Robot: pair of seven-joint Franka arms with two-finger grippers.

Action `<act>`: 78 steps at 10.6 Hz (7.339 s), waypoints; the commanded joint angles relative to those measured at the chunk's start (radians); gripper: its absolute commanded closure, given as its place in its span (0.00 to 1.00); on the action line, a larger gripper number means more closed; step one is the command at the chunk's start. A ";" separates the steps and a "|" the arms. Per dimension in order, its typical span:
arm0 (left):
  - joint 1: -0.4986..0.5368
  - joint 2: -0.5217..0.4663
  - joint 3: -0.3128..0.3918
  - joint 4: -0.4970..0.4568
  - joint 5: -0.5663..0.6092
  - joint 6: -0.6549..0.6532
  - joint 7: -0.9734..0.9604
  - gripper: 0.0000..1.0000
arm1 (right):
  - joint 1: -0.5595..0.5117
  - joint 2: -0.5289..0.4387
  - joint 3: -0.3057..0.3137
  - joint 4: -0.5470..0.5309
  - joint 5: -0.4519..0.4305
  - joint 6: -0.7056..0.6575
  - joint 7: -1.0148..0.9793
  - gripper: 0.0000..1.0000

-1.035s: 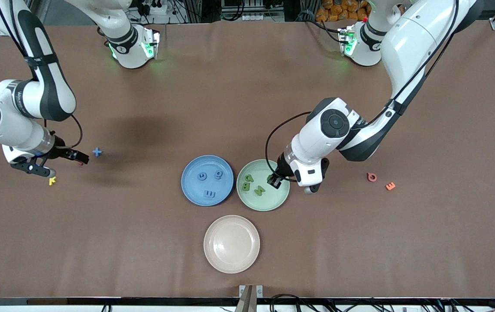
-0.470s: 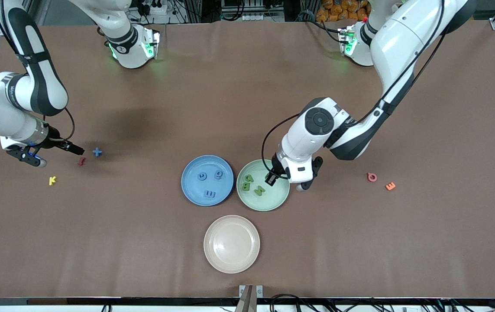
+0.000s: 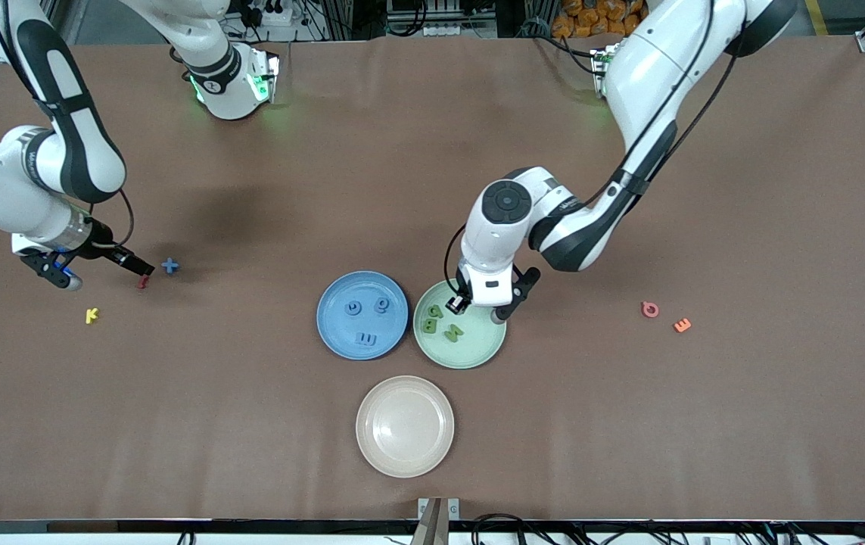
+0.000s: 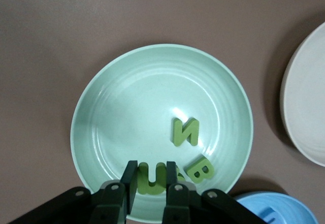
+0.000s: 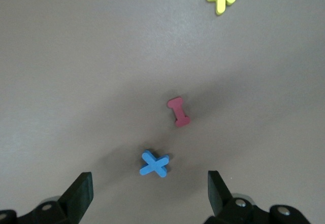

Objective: Sort letters by color into matching plates
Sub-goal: 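Grasp the blue X with the right gripper while the left gripper lowers B, then drop the green B on the green plate while the right gripper lifts X, then drop the blue X on the blue plate while the left gripper withdraws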

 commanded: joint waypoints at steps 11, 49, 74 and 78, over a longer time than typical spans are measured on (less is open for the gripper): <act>-0.094 0.058 0.107 0.021 -0.011 0.269 -0.119 1.00 | -0.002 0.123 0.011 -0.069 0.071 0.176 0.012 0.00; 0.463 -0.063 -0.138 -0.117 0.037 -0.295 0.718 0.00 | 0.070 0.116 0.011 -0.025 -0.072 0.167 -0.260 0.67; 0.370 -0.162 0.207 -0.156 -0.115 -0.288 1.299 0.00 | 0.592 0.427 0.054 0.637 -0.102 0.007 0.291 0.76; 0.342 -0.355 0.273 -0.298 -0.253 -0.289 1.438 0.00 | 0.661 0.501 0.067 0.736 -0.087 0.010 0.403 0.76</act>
